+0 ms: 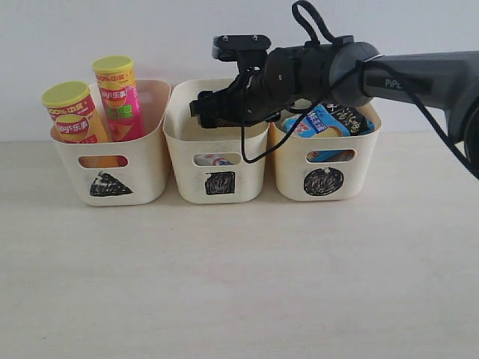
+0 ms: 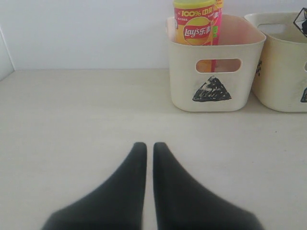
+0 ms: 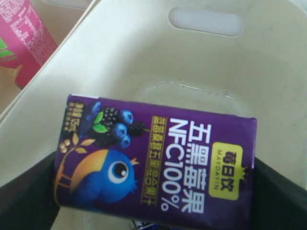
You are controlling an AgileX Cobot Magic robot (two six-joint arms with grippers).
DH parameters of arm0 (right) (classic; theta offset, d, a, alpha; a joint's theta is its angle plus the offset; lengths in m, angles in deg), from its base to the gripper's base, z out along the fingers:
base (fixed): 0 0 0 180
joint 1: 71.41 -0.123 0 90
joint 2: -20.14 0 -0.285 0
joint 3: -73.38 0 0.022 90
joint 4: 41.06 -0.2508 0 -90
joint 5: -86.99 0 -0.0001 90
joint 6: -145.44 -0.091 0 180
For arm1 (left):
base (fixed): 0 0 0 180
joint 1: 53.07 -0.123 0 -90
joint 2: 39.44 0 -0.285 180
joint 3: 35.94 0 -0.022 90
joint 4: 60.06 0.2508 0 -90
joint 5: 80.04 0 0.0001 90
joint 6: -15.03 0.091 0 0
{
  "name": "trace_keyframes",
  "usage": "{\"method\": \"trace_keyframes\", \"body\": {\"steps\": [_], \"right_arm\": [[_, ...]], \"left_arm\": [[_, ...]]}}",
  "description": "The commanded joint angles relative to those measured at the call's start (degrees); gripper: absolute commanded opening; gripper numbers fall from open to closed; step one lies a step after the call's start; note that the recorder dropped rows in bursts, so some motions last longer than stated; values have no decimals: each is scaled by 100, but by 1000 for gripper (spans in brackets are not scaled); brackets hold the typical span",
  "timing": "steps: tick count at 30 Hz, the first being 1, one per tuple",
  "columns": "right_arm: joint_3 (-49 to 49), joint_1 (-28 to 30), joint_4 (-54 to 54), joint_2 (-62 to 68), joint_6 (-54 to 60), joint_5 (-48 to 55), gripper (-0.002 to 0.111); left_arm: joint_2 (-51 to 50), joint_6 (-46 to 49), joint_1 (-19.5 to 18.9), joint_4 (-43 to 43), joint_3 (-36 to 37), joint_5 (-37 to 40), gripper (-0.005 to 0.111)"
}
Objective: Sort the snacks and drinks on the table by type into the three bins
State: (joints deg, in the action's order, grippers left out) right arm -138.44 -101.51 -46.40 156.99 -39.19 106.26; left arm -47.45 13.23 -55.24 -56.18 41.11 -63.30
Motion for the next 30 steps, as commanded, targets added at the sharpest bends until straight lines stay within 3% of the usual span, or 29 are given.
{"method": "trace_keyframes", "body": {"steps": [1, 5, 13, 24, 27, 30], "right_arm": [[-36, 46, -9, -42, 1, -96, 77], [-36, 46, -9, -42, 1, -84, 78], [-36, 36, -9, -42, 1, -35, 104], [-36, 36, 9, -165, 25, 240, 103], [-36, 36, 9, -331, 65, 472, 92], [-36, 36, 9, -527, 97, 769, 64]], "left_arm": [[23, 23, 5, -25, 16, 1, 4], [23, 23, 5, -25, 16, 1, 4], [23, 23, 5, -25, 16, 1, 4], [23, 23, 5, -25, 16, 1, 4], [23, 23, 5, -25, 16, 1, 4], [23, 23, 5, -25, 16, 1, 4]]}}
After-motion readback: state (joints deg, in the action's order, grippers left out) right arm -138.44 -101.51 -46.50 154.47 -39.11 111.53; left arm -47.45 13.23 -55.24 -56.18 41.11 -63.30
